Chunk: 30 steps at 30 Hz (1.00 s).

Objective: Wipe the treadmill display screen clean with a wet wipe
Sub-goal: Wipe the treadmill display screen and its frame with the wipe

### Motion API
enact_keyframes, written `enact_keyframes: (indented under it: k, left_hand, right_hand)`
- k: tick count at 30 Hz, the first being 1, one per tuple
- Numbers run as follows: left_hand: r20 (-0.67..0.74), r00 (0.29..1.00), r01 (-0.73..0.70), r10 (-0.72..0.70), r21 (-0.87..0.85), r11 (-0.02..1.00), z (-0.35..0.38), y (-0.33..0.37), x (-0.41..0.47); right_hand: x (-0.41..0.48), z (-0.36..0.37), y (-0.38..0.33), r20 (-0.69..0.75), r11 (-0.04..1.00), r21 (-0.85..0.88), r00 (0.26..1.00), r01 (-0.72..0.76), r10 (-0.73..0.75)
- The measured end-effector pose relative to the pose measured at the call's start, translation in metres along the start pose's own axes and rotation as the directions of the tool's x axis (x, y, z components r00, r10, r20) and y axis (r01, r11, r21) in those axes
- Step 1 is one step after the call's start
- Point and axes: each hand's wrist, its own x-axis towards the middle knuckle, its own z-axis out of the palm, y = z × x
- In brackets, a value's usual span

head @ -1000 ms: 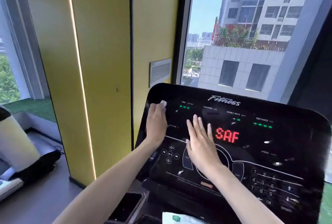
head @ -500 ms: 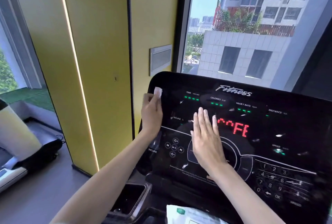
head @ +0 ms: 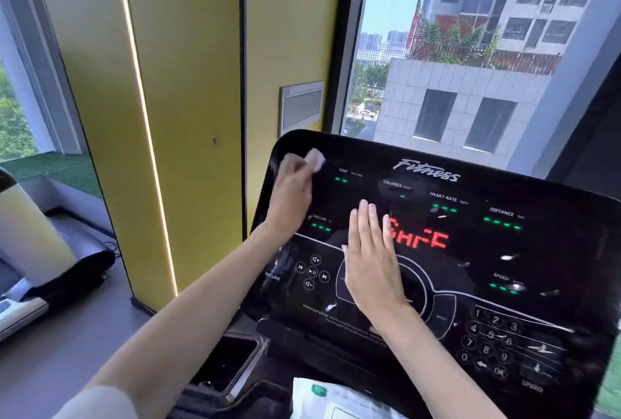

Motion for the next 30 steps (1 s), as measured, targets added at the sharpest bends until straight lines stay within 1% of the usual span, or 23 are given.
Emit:
enact_keyframes:
  k: [1, 2, 3, 5, 7, 8, 10, 11, 12, 13, 14, 16, 17, 18, 19, 21, 22, 24, 25, 26, 27, 28, 30]
  left_hand:
    - [-0.090, 0.972, 0.210, -0.215, -0.058, 0.976, -0.001, 0.000, 0.005]
    - [-0.109, 0.942, 0.309, -0.317, -0.083, 0.947, 0.001, 0.004, 0.006]
    - [-0.078, 0.957, 0.275, -0.279, -0.066, 0.959, 0.004, 0.015, 0.003]
    - [0.096, 0.992, -0.071, 0.076, -0.054, 0.996, 0.012, 0.034, -0.015]
    - [0.216, 0.925, -0.301, 0.312, -0.080, 0.950, 0.011, 0.032, -0.023]
    - [0.201, 0.939, -0.272, 0.280, -0.070, 0.960, 0.010, 0.026, -0.017]
    - [-0.001, 0.996, 0.085, -0.086, -0.080, 0.993, 0.007, 0.013, -0.004]
    - [-0.078, 0.954, 0.280, -0.288, -0.100, 0.955, 0.007, 0.012, 0.000]
    - [-0.097, 0.924, 0.360, -0.370, -0.102, 0.927, 0.009, 0.015, -0.001]
    - [-0.062, 0.950, 0.303, -0.307, -0.068, 0.951, 0.011, 0.022, -0.003]
    - [0.021, 0.991, 0.133, -0.132, -0.043, 0.990, 0.015, 0.029, -0.009]
    - [0.198, 0.956, -0.209, 0.219, -0.067, 0.976, 0.017, 0.032, -0.021]
    - [0.226, 0.940, -0.248, 0.256, -0.061, 0.967, 0.013, 0.027, -0.018]
    - [0.191, 0.965, -0.173, 0.178, -0.047, 0.984, 0.012, 0.020, -0.012]
    - [0.082, 0.997, 0.008, -0.003, -0.049, 0.999, 0.010, 0.013, -0.005]
    - [-0.077, 0.943, 0.319, -0.324, -0.069, 0.945, 0.010, 0.012, 0.002]
    - [-0.063, 0.951, 0.301, -0.304, -0.052, 0.952, 0.013, 0.018, 0.000]
    - [0.098, 0.995, -0.023, 0.025, -0.028, 0.999, 0.017, 0.028, -0.013]
    - [0.174, 0.966, -0.190, 0.194, -0.036, 0.981, 0.017, 0.027, -0.019]
    - [0.207, 0.941, -0.266, 0.267, -0.035, 0.963, 0.013, 0.022, -0.020]
    - [0.185, 0.961, -0.203, 0.207, -0.039, 0.978, 0.012, 0.014, -0.016]
    - [0.097, 0.995, -0.026, 0.032, -0.065, 0.998, 0.011, 0.008, -0.012]
    - [-0.051, 0.943, 0.318, -0.328, -0.146, 0.937, 0.011, 0.012, -0.005]
  right_hand:
    - [0.000, 0.000, 0.000, -0.001, 1.000, 0.003, 1.000, -0.004, 0.004]
    - [0.001, 0.000, -0.001, 0.000, 1.000, 0.007, 1.000, -0.009, 0.009]
    - [0.001, 0.000, -0.001, 0.000, 1.000, 0.006, 1.000, -0.011, 0.011]
    - [0.001, 0.000, -0.002, -0.004, 1.000, -0.001, 1.000, -0.003, 0.003]
    - [0.000, -0.001, -0.001, -0.020, 1.000, -0.008, 1.000, 0.000, 0.000]
    - [0.000, -0.001, -0.001, -0.020, 1.000, -0.013, 1.000, 0.001, -0.002]
    - [-0.001, 0.001, 0.000, -0.019, 1.000, -0.016, 1.000, -0.003, 0.003]
    - [-0.001, 0.002, 0.000, -0.017, 1.000, -0.013, 1.000, -0.009, 0.009]
    - [0.000, 0.002, 0.000, -0.014, 1.000, -0.010, 1.000, -0.014, 0.013]
    - [0.000, 0.002, 0.000, -0.014, 1.000, -0.010, 1.000, -0.012, 0.012]
    - [0.000, 0.002, 0.000, -0.017, 1.000, -0.010, 1.000, -0.007, 0.007]
    - [0.000, 0.002, 0.000, -0.026, 1.000, -0.009, 1.000, 0.002, -0.002]
    - [0.000, 0.001, 0.000, -0.029, 1.000, -0.007, 1.000, 0.006, -0.006]
    - [0.000, 0.002, 0.000, -0.029, 1.000, -0.002, 1.000, 0.007, -0.007]
    - [0.000, 0.002, 0.000, -0.027, 1.000, 0.004, 1.000, 0.005, -0.005]
    - [0.000, 0.003, 0.000, -0.027, 1.000, 0.011, 1.000, -0.003, 0.003]
    - [0.000, 0.002, -0.001, -0.033, 1.000, 0.012, 0.999, -0.003, 0.003]
    - [0.000, 0.002, -0.001, -0.041, 1.000, 0.015, 0.999, -0.001, 0.002]
    - [0.000, 0.003, 0.000, -0.047, 1.000, 0.013, 0.999, 0.000, 0.001]
    - [-0.001, 0.004, 0.000, -0.054, 1.000, 0.010, 0.999, -0.001, 0.002]
    - [-0.001, 0.006, 0.000, -0.060, 1.000, 0.010, 0.998, -0.006, 0.006]
    - [-0.001, 0.007, 0.000, -0.068, 1.000, 0.014, 0.998, -0.012, 0.013]
    - [0.000, 0.007, -0.001, -0.077, 1.000, 0.015, 0.997, -0.021, 0.022]
